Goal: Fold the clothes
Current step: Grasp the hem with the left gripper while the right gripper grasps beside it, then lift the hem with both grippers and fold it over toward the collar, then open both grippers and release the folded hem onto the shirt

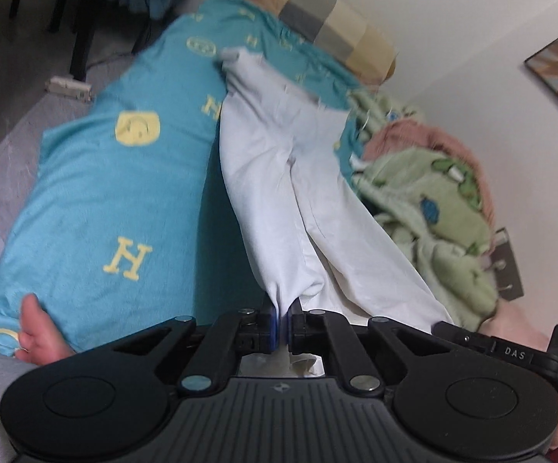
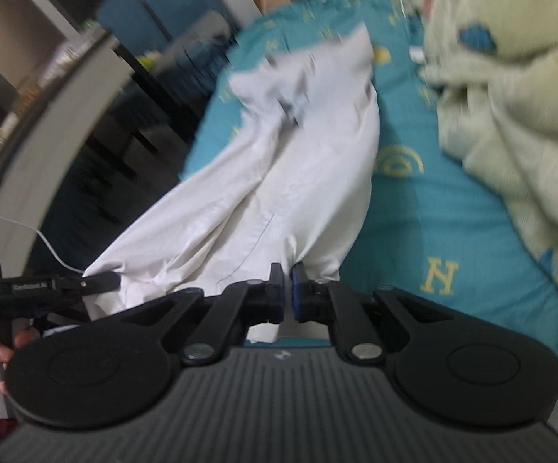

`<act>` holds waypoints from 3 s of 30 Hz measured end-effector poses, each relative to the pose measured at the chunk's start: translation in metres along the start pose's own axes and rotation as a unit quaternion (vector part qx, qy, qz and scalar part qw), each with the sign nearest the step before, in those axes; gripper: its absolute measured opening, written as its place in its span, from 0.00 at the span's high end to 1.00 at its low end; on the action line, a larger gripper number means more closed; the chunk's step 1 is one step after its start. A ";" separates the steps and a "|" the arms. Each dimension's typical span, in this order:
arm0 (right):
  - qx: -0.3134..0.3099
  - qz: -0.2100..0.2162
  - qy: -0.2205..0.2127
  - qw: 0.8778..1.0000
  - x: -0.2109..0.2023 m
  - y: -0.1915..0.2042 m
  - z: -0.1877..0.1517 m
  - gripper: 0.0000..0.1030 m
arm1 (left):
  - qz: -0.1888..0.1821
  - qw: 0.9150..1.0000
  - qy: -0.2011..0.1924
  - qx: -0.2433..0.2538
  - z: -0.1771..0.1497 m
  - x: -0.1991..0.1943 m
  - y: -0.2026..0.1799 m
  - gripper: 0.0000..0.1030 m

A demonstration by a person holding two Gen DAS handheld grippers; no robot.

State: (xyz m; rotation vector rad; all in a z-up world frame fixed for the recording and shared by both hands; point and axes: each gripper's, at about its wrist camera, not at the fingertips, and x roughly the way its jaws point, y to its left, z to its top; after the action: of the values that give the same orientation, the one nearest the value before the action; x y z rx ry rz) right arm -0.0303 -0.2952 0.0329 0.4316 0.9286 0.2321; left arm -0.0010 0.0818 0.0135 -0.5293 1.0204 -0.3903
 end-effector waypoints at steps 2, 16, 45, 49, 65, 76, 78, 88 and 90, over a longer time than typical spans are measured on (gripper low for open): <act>-0.010 0.009 -0.017 1.000 -0.014 0.004 -0.003 0.93 | -0.002 1.000 -0.015 0.004 -0.002 -0.021 -0.006 0.95; -0.041 0.036 -0.069 0.996 -0.065 0.028 -0.043 0.93 | -0.012 0.996 -0.056 0.066 -0.049 -0.113 -0.037 0.95; 0.000 -0.089 -0.064 0.994 0.265 -0.096 0.125 0.93 | 0.139 0.978 -0.064 0.144 0.162 0.276 0.042 0.93; 0.013 -0.089 -0.063 0.994 0.273 -0.101 0.123 0.92 | 0.145 0.976 -0.054 0.155 0.160 0.285 0.046 0.88; -0.039 -0.091 -0.142 0.985 0.174 -0.048 0.076 0.41 | 0.139 0.953 -0.135 0.233 0.076 0.169 -0.033 0.13; 0.020 -0.038 -0.061 0.997 0.169 -0.031 0.010 0.41 | 0.083 0.995 -0.045 0.032 0.023 0.133 0.017 0.06; 0.046 -0.032 -0.044 0.997 0.173 -0.033 0.006 0.41 | 0.086 0.996 -0.018 -0.007 0.024 0.143 0.034 0.06; 0.132 -0.036 0.005 0.991 0.198 -0.048 -0.010 0.41 | 0.049 0.984 0.038 -0.168 0.023 0.183 0.083 0.08; 0.139 -0.039 0.007 0.990 0.200 -0.051 -0.011 0.41 | 0.044 0.981 0.032 -0.184 0.024 0.185 0.086 0.08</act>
State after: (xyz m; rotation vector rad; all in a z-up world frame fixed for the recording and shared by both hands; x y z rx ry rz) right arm 0.0778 -0.2626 -0.1398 0.6500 0.9927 0.0342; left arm 0.1132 0.0571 -0.1559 -0.8031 1.1825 -0.1387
